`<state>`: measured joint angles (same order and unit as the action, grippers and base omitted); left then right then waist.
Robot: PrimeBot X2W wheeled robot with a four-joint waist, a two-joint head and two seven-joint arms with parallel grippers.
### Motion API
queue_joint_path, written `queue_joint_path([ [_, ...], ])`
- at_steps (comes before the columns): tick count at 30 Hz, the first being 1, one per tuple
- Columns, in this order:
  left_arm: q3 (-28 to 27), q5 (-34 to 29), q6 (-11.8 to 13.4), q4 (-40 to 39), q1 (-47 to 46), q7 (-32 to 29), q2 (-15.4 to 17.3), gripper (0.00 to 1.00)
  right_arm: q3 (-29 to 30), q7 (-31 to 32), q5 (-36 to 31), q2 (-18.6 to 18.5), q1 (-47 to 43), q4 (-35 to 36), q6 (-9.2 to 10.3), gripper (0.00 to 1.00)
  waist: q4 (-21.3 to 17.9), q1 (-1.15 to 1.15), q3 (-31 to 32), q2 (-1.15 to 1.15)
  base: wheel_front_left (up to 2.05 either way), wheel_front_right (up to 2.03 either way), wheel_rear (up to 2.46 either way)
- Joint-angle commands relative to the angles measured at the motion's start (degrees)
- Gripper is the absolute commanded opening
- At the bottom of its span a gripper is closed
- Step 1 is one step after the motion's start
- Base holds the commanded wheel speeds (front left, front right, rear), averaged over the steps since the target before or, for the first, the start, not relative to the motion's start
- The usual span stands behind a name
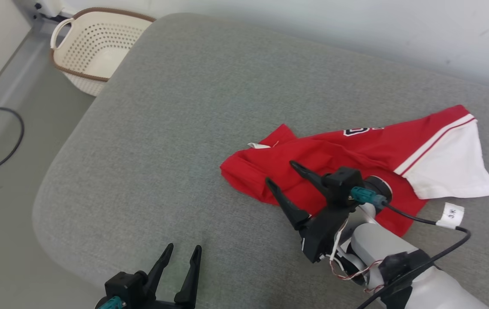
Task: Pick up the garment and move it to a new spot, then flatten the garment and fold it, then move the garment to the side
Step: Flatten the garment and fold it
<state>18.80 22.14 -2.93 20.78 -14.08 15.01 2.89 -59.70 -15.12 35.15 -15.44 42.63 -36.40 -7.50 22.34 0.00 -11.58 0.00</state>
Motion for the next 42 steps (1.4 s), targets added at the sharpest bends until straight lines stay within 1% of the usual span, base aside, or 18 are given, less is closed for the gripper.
queue_joint_path([
  [1,-0.23,-0.34,0.02,0.38,0.55,0.23,0.04,1.0,-0.13,-0.01,0.66,-0.42,-0.28,0.41,0.02,1.0,-1.25,0.0,0.64,0.0,0.0,0.0,0.0],
  [3,-0.59,-0.56,0.1,0.4,0.38,0.23,0.03,1.0,-0.19,-0.01,2.03,-0.88,-0.66,1.37,0.02,1.0,-2.37,0.0,1.13,0.0,0.0,0.0,0.0],
  [8,-1.6,-1.56,0.32,0.68,-0.27,0.23,0.02,1.0,4.06,-0.01,2.56,-1.22,-2.76,2.98,0.02,1.0,-5.46,0.0,2.83,0.0,0.0,0.0,0.0],
  [12,-2.77,-2.72,-0.03,0.71,-1.54,0.23,0.02,1.0,9.21,0.0,0.73,-0.82,-5.45,3.62,0.02,1.0,-8.49,0.0,3.97,0.0,0.0,0.0,0.0],
  [18,-2.72,-4.81,-0.59,1.22,-4.95,0.24,0.03,1.0,17.29,-0.01,-2.57,-0.63,-9.92,4.3,0.02,1.0,-13.22,0.0,4.39,0.0,0.0,0.0,0.0],
  [21,-3.06,-6.4,-0.02,2.85,-7.15,0.24,0.05,1.0,20.47,0.0,-3.81,-0.56,-11.77,4.66,0.02,1.0,-15.93,0.0,3.98,0.0,0.0,0.0,0.0],
  [25,-3.74,-6.52,0.03,6.02,-10.34,0.24,0.03,1.0,23.69,-0.01,-5.34,-0.34,-13.78,5.02,0.02,1.0,-19.16,0.0,3.21,0.0,0.0,0.0,0.0],
  [31,-7.03,-8.8,2.04,11.35,-12.79,0.24,0.05,1.0,26.96,-0.01,-6.95,0.13,-15.4,5.83,0.02,1.0,-23.32,0.0,2.27,0.0,0.0,0.0,0.0],
  [36,-9.73,-8.84,3.51,14.79,-13.3,0.24,0.02,1.0,29.0,-0.01,-7.88,0.45,-16.38,6.11,0.02,1.0,-25.19,0.0,1.94,0.0,0.0,0.0,0.0],
  [37,-10.42,-8.54,3.71,15.01,-13.28,0.24,0.06,0.89,29.49,-0.01,-7.95,0.45,-16.64,6.14,0.02,1.0,-25.37,0.0,1.94,0.0,0.0,0.0,0.0],
  [38,-10.95,-8.41,4.0,15.16,-13.24,0.24,0.05,0.71,29.82,-0.01,-7.96,0.53,-16.77,6.2,0.02,1.0,-25.47,0.0,1.96,0.0,0.0,0.0,0.0],
  [39,-11.62,-8.4,4.2,15.18,-13.12,0.24,0.05,0.33,30.14,-0.01,-8.3,0.6,-16.81,6.34,0.02,1.0,-25.56,0.0,2.0,0.0,0.0,0.0,0.0],
  [40,-12.2,-8.87,4.56,15.49,-12.88,0.24,0.04,0.0,30.46,-0.01,-8.5,0.68,-16.99,6.42,0.02,1.0,-25.61,0.0,2.06,0.0,0.0,0.0,0.0],
  [42,-13.29,-8.94,4.83,16.72,-12.21,0.24,0.05,0.0,31.02,-0.01,-8.65,0.68,-17.51,6.29,0.02,1.0,-25.57,0.0,2.32,0.0,0.0,0.0,0.0],
])
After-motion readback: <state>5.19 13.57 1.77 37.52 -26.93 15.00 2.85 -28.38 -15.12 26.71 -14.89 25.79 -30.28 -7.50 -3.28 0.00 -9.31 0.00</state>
